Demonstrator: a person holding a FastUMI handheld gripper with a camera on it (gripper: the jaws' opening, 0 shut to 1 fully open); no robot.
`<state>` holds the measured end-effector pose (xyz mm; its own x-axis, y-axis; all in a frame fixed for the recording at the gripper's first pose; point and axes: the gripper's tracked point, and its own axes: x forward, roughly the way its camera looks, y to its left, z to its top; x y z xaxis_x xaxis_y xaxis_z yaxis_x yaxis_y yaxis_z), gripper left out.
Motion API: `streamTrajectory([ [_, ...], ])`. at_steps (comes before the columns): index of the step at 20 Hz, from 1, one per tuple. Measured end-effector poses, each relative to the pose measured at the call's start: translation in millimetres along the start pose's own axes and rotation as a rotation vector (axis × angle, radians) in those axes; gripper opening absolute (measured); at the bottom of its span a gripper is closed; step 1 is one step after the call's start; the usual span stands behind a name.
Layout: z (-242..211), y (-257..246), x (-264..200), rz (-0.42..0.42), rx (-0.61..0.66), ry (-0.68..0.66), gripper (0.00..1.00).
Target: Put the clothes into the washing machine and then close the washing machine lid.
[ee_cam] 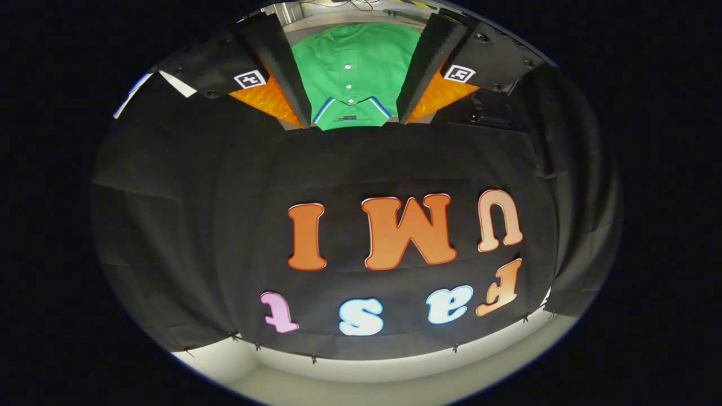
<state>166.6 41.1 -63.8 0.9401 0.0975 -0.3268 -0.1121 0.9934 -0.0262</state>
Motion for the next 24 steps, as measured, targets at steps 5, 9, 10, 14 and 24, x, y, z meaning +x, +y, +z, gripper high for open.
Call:
streamTrajectory([
  [5,-46,-10,75,-0.007,-0.032,0.261,0.99],
  [9,-84,-14,97,-0.010,-0.001,0.442,0.99],
  [10,-95,-14,99,-0.011,-0.005,0.508,0.98],
  [14,-128,-17,102,-0.020,0.007,0.718,0.99],
  [24,-160,-23,107,-0.029,-0.018,0.978,0.97],
])
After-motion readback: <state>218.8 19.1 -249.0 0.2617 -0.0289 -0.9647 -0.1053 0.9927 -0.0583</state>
